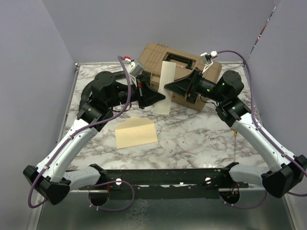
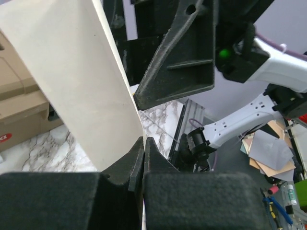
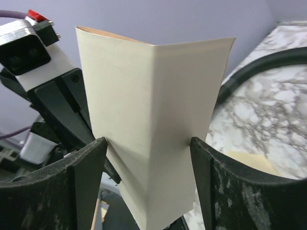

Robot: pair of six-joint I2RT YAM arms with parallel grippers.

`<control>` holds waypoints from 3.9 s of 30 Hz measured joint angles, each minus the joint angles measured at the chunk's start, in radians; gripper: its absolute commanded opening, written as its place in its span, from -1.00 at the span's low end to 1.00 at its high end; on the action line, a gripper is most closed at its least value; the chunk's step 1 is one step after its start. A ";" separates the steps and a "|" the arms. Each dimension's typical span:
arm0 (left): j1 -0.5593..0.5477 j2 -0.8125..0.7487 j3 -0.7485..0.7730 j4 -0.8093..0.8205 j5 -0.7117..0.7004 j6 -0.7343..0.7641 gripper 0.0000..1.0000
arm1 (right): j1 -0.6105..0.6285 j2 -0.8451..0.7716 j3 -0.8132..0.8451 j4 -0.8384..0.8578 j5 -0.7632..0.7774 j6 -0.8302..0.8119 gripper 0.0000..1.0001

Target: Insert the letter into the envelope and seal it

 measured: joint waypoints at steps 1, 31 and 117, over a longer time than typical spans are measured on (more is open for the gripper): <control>0.000 -0.006 -0.006 0.013 0.005 -0.010 -1.00 | 0.000 0.010 -0.004 0.040 -0.026 0.028 0.39; 0.000 -0.019 -0.013 -0.008 -0.107 -0.016 0.95 | 0.000 -0.021 -0.060 0.296 -0.105 0.135 -0.99; 0.006 -0.109 -0.194 0.552 -0.223 -0.363 -1.00 | 0.001 0.018 0.197 0.277 0.103 0.066 0.38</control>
